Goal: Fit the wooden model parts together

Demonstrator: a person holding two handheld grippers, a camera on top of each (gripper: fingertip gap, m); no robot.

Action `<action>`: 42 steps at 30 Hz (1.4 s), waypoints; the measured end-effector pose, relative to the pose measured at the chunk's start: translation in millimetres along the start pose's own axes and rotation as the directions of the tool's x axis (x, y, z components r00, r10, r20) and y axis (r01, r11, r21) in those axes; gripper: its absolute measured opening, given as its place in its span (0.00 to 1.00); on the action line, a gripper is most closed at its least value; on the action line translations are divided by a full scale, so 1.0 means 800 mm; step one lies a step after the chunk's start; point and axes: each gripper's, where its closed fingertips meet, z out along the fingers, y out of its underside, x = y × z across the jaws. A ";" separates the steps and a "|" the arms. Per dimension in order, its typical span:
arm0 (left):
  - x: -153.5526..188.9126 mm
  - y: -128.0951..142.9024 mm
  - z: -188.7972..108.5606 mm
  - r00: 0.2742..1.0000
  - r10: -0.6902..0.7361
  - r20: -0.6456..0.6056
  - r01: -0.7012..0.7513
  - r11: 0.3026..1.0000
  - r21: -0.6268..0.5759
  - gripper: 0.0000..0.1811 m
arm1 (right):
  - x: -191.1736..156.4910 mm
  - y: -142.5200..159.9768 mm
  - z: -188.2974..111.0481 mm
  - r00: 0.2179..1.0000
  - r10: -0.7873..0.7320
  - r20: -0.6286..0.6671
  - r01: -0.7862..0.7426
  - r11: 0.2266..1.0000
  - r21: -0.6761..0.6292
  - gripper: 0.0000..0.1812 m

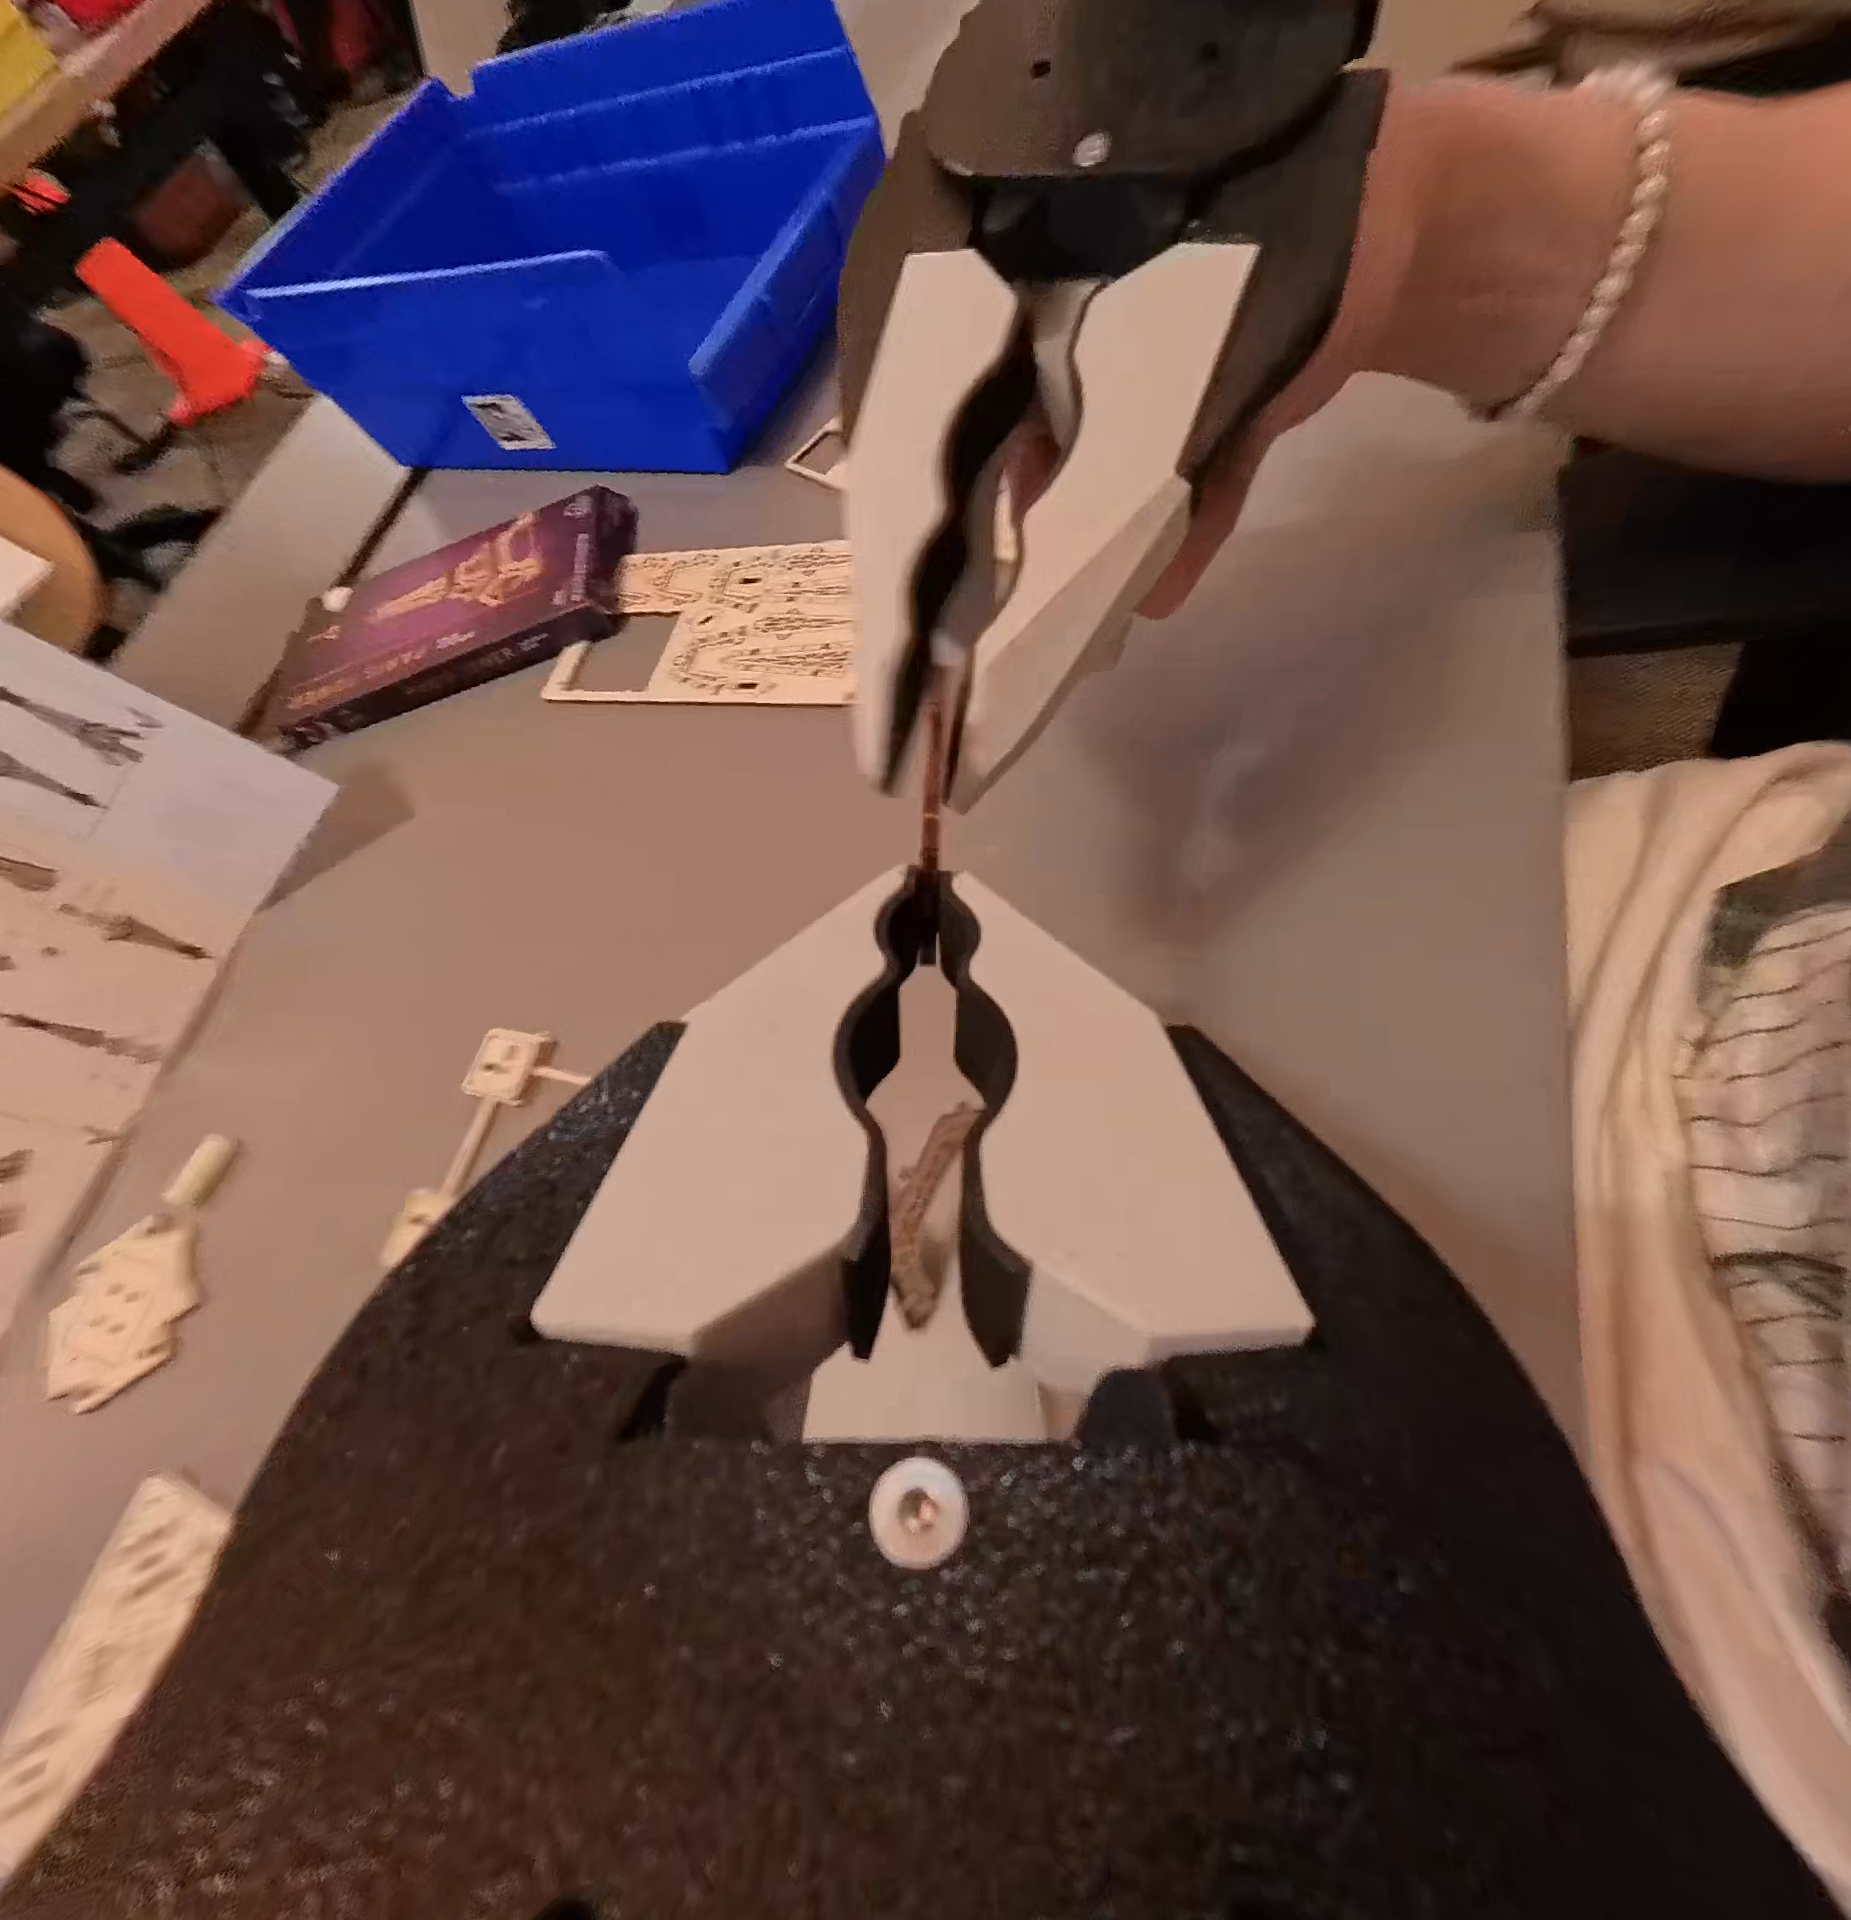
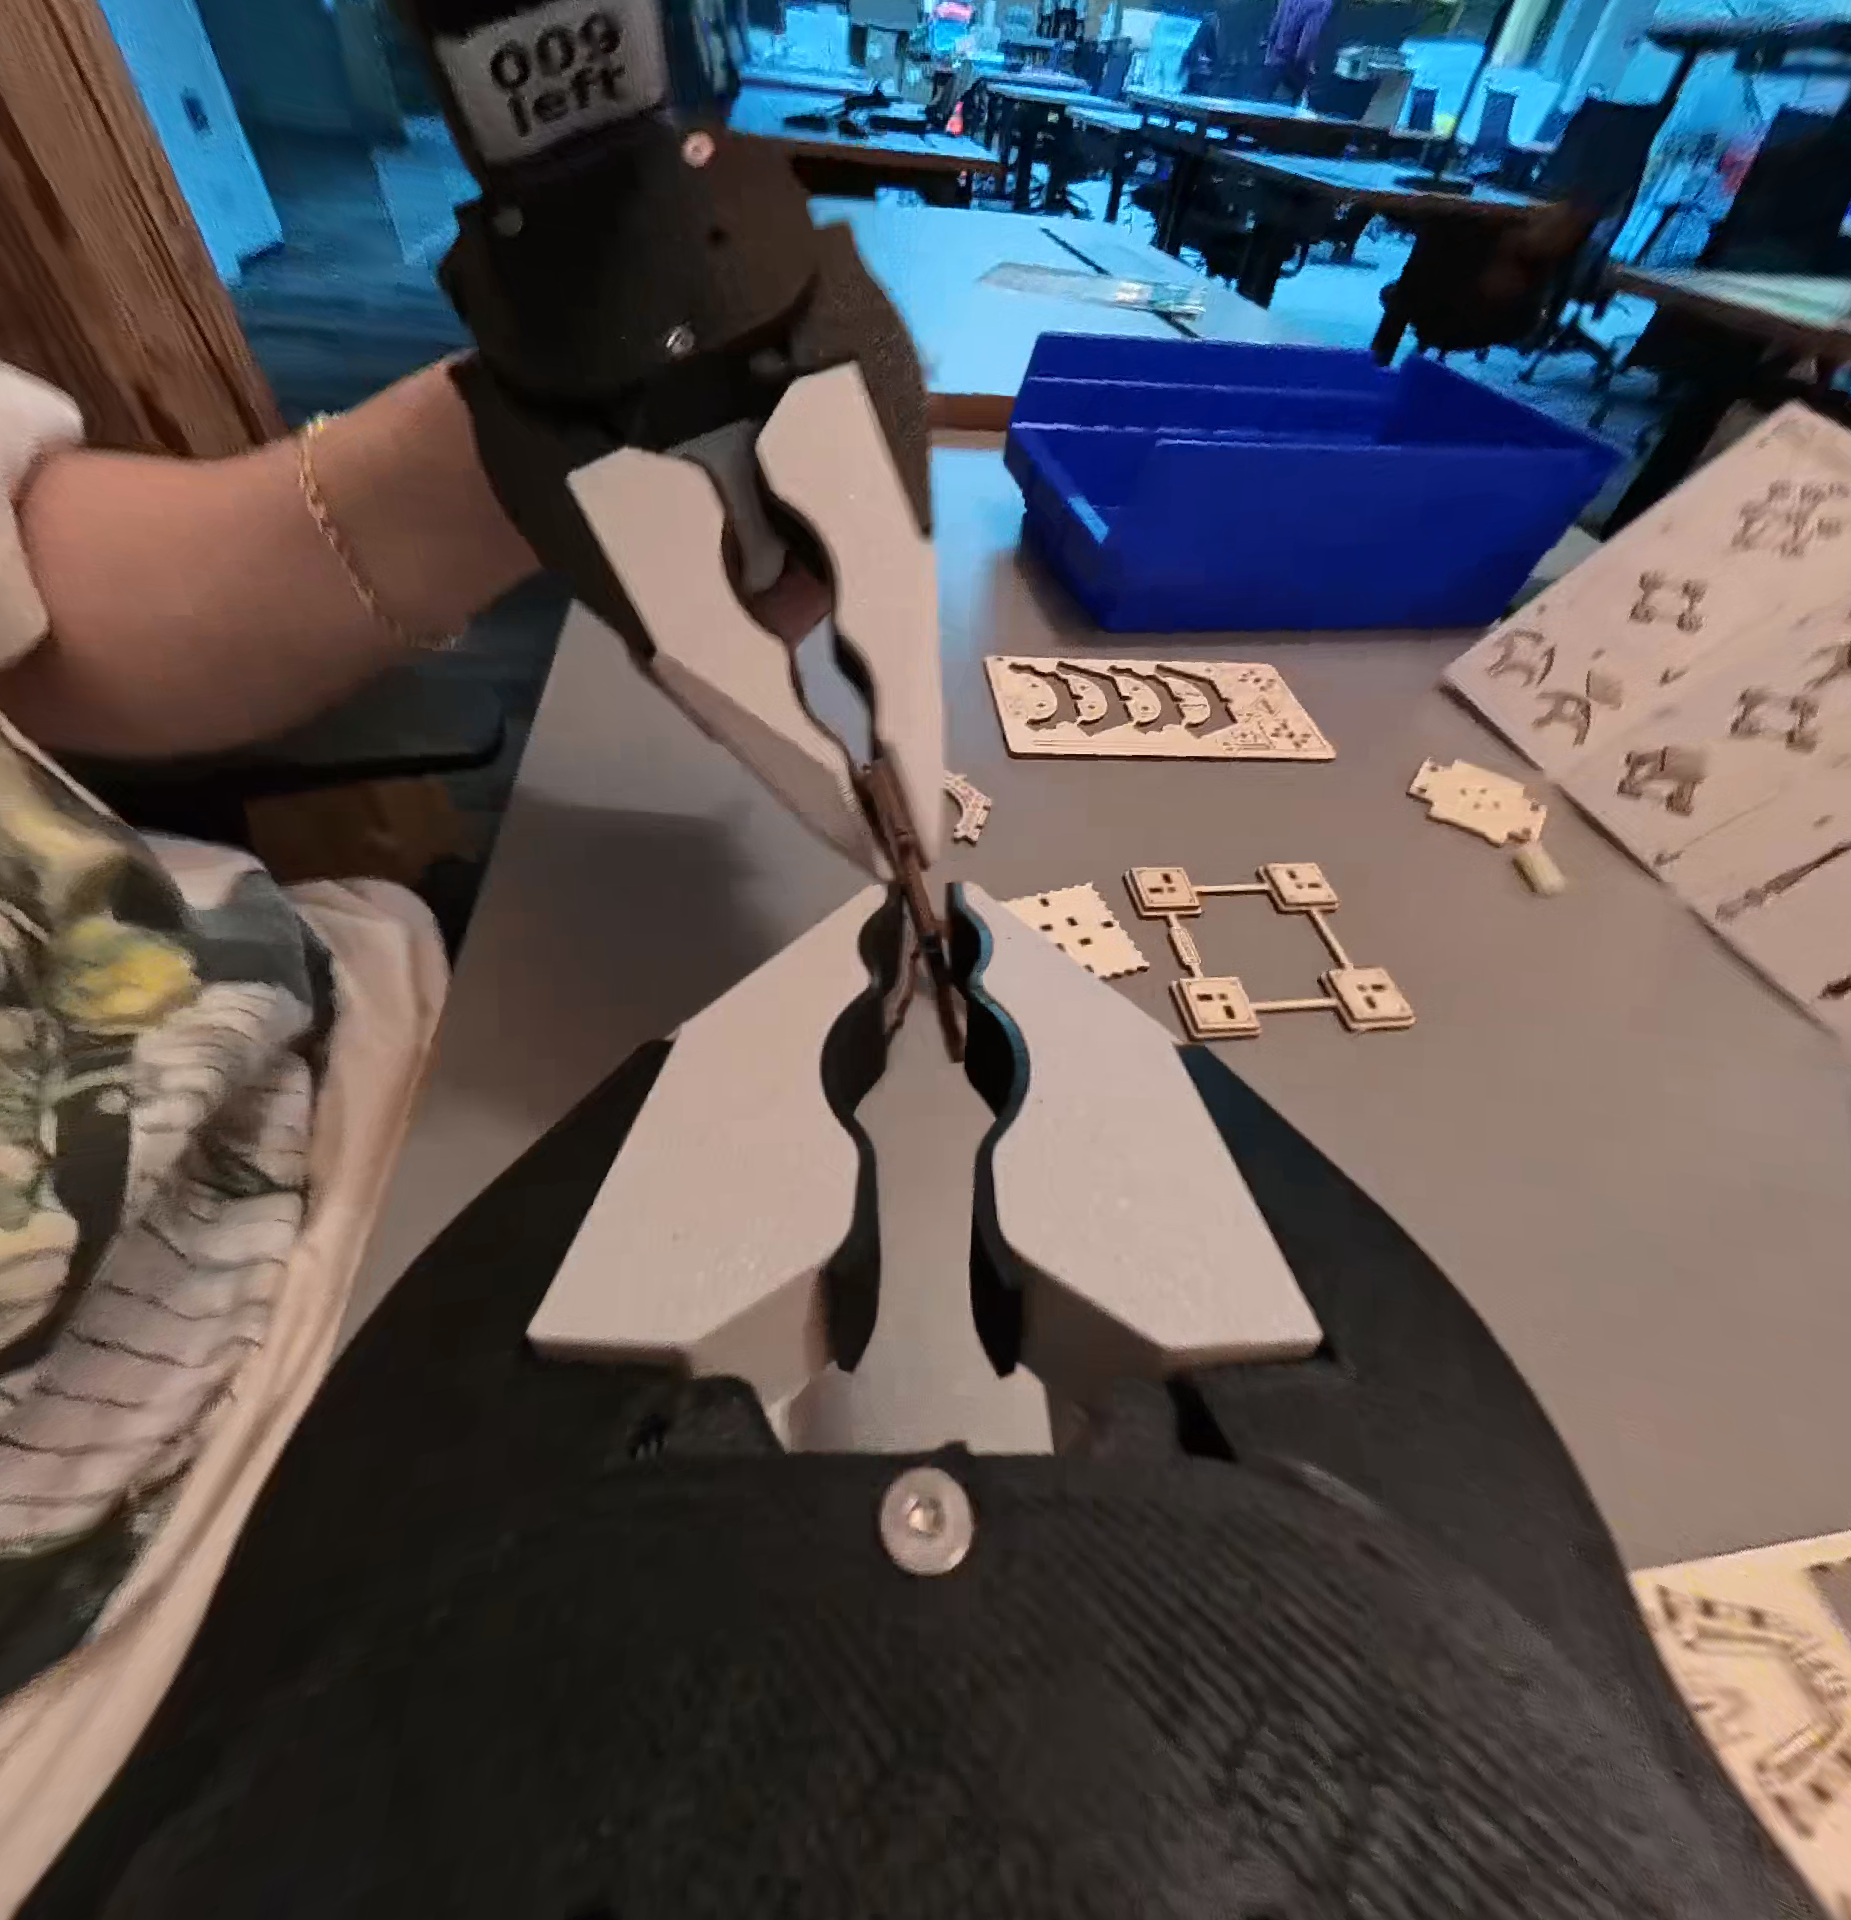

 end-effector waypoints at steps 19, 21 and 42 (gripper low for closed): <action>-0.042 -0.012 -0.015 0.518 -0.759 -0.394 0.855 0.463 0.233 0.00 | 0.045 -0.018 -0.047 0.845 0.529 -0.076 -0.517 0.846 0.132 0.26; -0.050 -0.008 -0.012 0.527 -0.775 -0.347 0.849 0.462 0.259 0.00 | 0.043 -0.015 -0.041 0.819 0.572 -0.045 -0.562 0.815 0.139 0.27; -0.070 -0.038 -0.028 0.240 0.571 0.785 -0.495 0.768 -0.407 0.00 | 0.034 -0.053 -0.003 0.558 0.719 0.415 -0.824 0.419 0.382 0.21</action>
